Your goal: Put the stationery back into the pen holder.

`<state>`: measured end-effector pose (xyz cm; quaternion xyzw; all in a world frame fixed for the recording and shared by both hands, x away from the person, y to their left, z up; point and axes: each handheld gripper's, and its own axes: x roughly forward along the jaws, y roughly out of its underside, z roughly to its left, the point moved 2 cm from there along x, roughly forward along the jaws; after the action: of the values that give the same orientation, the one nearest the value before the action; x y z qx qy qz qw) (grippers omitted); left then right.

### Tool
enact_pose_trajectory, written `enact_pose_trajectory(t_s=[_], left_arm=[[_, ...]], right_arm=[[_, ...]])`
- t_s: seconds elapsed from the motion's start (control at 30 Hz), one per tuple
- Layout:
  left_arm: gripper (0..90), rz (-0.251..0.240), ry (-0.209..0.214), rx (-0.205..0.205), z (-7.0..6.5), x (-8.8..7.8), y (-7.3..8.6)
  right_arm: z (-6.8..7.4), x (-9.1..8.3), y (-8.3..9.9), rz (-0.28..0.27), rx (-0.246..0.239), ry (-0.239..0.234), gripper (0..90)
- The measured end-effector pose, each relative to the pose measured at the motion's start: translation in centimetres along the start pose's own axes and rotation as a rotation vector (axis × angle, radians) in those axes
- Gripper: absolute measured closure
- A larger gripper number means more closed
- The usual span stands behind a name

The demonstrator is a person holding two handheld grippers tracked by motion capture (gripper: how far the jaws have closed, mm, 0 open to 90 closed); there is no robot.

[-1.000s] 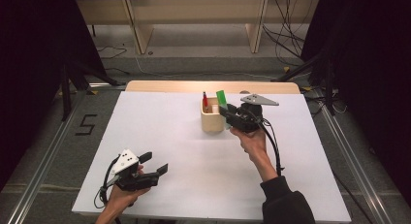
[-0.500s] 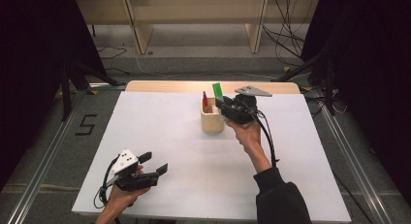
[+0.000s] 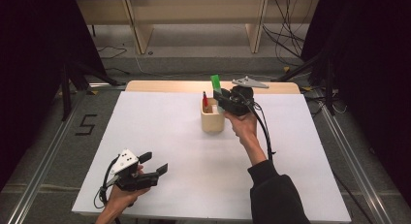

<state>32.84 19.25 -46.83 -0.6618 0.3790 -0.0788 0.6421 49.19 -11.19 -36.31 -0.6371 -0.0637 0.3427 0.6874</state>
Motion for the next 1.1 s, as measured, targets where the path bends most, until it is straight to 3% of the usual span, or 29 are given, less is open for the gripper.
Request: enact_pose_trajectory(t_s=[0.53,1.1], left_arm=[[22.0,-0.001,0.006,-0.003,0.0,0.0,0.0],[21.9,-0.008,0.008,-0.008,-0.1,0.0,0.0]], right_arm=[[0.1,3.0,-0.8,0.025,-0.009,0.043,67.0],[-0.4,5.3,0.4,0.060,0.003,0.085,66.9]])
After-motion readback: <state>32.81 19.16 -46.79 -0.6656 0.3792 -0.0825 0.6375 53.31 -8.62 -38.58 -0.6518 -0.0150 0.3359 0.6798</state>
